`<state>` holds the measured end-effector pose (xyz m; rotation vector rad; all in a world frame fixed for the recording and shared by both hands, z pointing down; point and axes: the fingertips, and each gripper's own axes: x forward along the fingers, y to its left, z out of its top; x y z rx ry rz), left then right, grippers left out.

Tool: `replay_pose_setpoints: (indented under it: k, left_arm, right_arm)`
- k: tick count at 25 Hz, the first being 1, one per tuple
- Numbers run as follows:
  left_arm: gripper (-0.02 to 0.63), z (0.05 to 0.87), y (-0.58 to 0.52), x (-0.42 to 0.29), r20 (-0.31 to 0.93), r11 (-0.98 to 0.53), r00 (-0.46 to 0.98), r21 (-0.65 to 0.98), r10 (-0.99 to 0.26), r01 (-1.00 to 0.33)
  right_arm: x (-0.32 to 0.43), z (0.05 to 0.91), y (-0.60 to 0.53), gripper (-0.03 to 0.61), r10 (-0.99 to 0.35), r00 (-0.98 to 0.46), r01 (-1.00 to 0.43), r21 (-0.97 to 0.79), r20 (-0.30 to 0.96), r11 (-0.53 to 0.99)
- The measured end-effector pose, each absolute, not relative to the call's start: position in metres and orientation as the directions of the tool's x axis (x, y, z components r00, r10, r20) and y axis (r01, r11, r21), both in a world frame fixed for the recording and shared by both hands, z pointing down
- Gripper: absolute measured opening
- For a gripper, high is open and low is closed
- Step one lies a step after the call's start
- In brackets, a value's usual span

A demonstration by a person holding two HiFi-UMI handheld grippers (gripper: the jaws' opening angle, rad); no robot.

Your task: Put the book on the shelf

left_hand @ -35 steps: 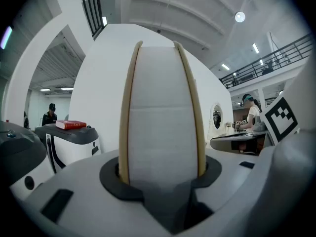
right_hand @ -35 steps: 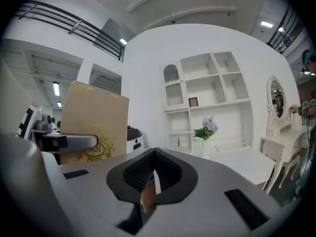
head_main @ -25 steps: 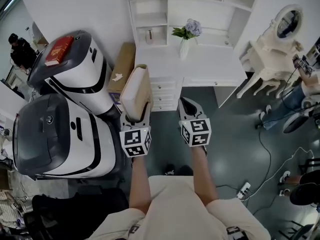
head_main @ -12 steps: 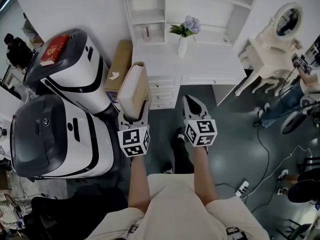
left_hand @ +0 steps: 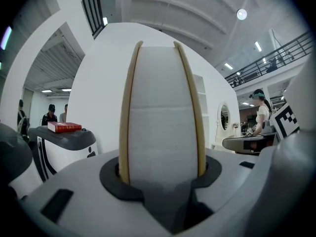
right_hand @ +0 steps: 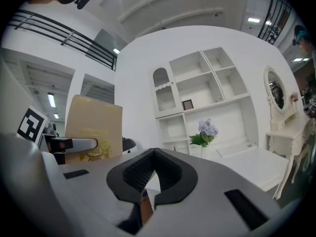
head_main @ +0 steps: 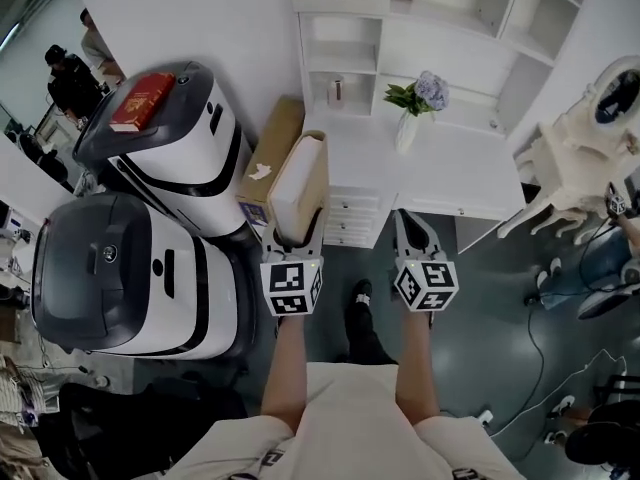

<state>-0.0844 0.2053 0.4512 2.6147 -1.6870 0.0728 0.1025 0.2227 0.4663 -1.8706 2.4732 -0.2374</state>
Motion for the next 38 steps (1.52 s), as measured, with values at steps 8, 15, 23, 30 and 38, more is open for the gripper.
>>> replay_pose_setpoints:
  k: [8,15,23,30,38]
  left_arm:
    - [0.23,0.44,0.116,-0.075,0.07,-0.368,0.366,-0.034,-0.928,-0.929]
    - [0.23,0.422,0.029,-0.046,0.062,-0.34,0.337,-0.04,-0.939,-0.94]
    - [0.23,0.42,-0.058,-0.015,0.062,-0.325,0.321,-0.085,-0.945,-0.942]
    - [0.229,0.442,-0.106,0.002,0.111,-0.311,0.3,-0.106,-0.948,-0.944]
    - [0.229,0.46,-0.134,0.002,0.144,-0.277,0.263,-0.088,-0.954,-0.957]
  right_arm:
    - [0.105,0.461,0.122,0.025,-0.933,-0.351,-0.927,-0.169,0.074,0.335]
    - [0.125,0.444,0.033,0.025,-0.913,-0.402,-0.907,-0.167,0.069,0.387]
    - [0.152,0.449,-0.063,0.025,-0.905,-0.421,-0.892,-0.209,0.058,0.401]
    - [0.156,0.47,-0.117,0.025,-0.885,-0.459,-0.869,-0.249,0.077,0.428]
    - [0.158,0.481,-0.148,0.025,-0.872,-0.479,-0.86,-0.256,0.106,0.441]
